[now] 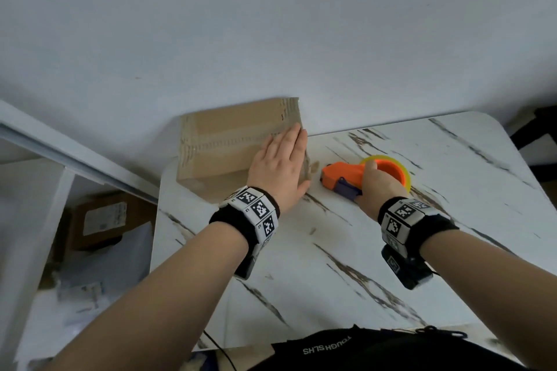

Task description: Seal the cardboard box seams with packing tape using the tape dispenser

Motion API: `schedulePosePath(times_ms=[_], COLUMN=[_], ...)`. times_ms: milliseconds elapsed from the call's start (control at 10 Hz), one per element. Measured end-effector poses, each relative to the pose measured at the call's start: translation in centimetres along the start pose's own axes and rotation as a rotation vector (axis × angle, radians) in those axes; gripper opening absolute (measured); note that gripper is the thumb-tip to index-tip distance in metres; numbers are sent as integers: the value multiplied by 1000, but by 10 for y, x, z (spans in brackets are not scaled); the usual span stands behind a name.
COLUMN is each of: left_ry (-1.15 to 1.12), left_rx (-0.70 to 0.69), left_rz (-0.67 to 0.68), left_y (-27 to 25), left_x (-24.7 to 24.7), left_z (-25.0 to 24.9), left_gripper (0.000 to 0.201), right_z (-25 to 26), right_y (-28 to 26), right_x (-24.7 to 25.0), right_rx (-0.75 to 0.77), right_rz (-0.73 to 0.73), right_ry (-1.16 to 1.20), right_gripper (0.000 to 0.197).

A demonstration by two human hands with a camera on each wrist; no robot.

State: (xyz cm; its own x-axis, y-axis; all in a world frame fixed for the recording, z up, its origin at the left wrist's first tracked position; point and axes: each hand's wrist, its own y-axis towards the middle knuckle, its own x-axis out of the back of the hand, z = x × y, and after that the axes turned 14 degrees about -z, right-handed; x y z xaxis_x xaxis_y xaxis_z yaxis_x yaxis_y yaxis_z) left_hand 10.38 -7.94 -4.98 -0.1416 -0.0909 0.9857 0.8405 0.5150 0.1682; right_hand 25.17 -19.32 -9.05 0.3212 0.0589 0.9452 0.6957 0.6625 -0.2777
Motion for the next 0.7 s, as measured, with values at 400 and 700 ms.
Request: schedulePosePath(times_ms=[400,700], left_ry=[9,-128], left_rx=[44,140], left_rz=[-28,-72], left_y=[-5,-37], left_x=[2,36], left_z=[-5,5], left_gripper=[86,79], right_z=[1,44], right_y=[13,-24], right_x=[6,28], right_rx=[95,134], right_rz=[-14,-214], right_ry=[13,31], right_gripper=[43,24])
